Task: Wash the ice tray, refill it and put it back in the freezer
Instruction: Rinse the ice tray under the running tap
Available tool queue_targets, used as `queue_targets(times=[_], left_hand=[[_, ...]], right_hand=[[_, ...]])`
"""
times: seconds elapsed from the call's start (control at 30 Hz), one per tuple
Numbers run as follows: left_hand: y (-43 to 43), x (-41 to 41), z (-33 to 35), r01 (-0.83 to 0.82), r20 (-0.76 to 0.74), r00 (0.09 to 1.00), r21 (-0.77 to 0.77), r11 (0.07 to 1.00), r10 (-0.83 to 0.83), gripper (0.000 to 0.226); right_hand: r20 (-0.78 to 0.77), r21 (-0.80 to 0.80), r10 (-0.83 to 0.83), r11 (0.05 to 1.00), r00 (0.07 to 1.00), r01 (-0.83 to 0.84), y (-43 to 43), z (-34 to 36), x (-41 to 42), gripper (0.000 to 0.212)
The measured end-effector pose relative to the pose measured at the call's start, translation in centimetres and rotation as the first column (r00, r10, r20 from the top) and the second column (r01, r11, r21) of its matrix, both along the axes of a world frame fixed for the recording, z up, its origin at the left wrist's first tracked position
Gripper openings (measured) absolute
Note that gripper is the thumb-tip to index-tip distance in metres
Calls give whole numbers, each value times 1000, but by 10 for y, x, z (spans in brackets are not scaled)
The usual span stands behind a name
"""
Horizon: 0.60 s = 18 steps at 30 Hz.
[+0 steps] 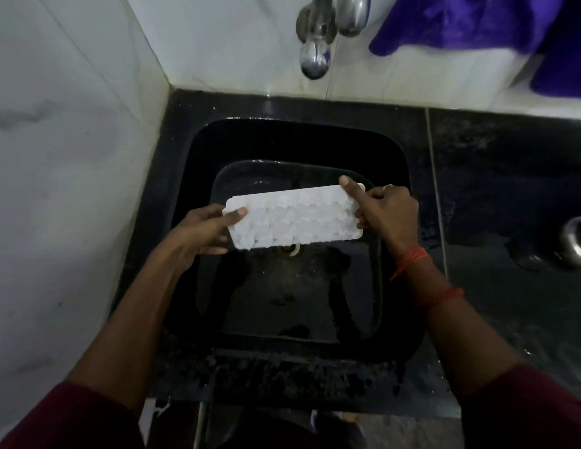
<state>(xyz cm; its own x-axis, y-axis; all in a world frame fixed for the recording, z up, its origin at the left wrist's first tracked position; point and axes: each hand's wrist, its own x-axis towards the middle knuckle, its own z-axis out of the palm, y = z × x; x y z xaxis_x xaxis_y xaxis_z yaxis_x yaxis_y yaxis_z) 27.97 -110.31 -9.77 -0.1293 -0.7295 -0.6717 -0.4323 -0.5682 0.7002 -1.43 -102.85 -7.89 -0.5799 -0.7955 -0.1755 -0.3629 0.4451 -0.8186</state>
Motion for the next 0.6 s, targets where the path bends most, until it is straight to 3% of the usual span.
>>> queue_targets(times=[0.07, 0.2, 0.37, 0.4, 0.47, 0.53, 0.6], left_hand=[[1, 3, -3, -6, -117, 993, -79, 997, -3, 36], [2, -2, -5, -185, -399, 907, -92, 978, 134, 42], [-8, -5, -6, -276, -477, 858, -113, 955, 191, 41], [-10, -6, -5, -277, -482, 856, -119, 954, 188, 44], [-15, -8, -2, -272, -492, 853, -137, 952, 173, 48], [-20, -11, 1, -276, -494, 854, -159, 948, 166, 49], [-25, -15, 4, -296, -494, 851, -174, 939, 176, 49]], right_hand=[[1, 11, 2, 1000, 1000, -2, -9, 4, -4, 72], [135, 74, 46, 996, 990, -57, -31, 15, -9, 68], [-145, 105, 144, 986, 979, -130, -76, 32, -24, 65], [-115, 57, 118, 992, 986, -113, -88, 37, -26, 62], [147, -52, 83, 996, 986, -76, -117, 50, -27, 48], [421, -81, 83, 995, 903, -54, -146, 62, -24, 48], [554, -74, 105, 994, 826, -77, -170, 69, -18, 47]])
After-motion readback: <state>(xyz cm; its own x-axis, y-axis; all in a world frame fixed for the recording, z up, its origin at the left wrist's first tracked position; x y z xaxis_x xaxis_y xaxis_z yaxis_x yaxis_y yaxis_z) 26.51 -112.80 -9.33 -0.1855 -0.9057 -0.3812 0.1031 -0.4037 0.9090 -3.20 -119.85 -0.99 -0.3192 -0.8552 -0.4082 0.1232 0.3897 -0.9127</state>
